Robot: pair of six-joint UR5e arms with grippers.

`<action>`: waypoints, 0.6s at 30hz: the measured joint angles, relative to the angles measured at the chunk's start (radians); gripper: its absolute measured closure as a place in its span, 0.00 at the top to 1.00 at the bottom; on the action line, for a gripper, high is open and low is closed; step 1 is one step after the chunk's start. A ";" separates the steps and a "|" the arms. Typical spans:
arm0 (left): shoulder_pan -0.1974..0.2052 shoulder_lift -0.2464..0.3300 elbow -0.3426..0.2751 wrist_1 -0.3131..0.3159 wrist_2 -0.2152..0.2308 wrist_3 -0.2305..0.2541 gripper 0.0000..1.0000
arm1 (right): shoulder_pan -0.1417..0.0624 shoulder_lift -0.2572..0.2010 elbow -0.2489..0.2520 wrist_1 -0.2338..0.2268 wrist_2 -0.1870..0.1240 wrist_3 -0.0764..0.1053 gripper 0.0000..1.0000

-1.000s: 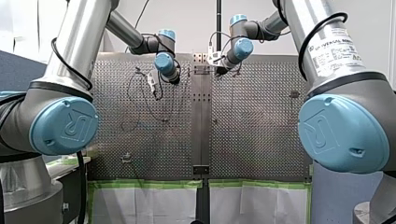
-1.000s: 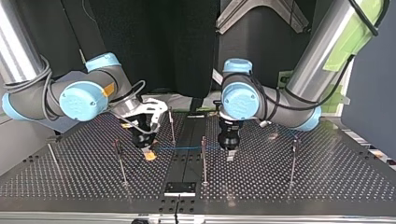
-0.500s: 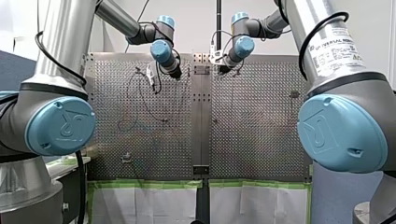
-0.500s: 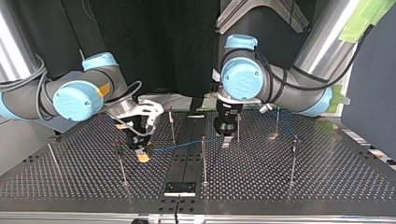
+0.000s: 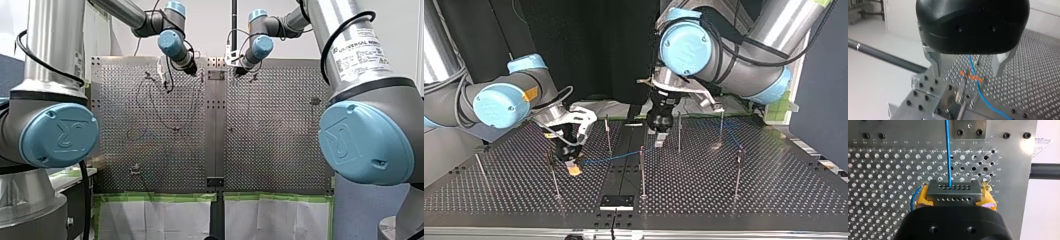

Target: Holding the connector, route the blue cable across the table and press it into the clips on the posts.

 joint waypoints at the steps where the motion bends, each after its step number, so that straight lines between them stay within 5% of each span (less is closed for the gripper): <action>1: -0.010 0.000 0.000 0.009 -0.008 -0.001 1.00 | -0.001 0.000 0.000 0.000 0.002 0.000 0.00; 8: -0.079 -0.030 0.027 0.059 -0.065 -0.006 1.00 | -0.006 -0.001 0.003 0.005 0.028 -0.003 0.00; 18: -0.187 -0.077 0.080 0.054 -0.084 -0.002 1.00 | -0.015 -0.002 0.015 0.006 0.034 -0.005 0.00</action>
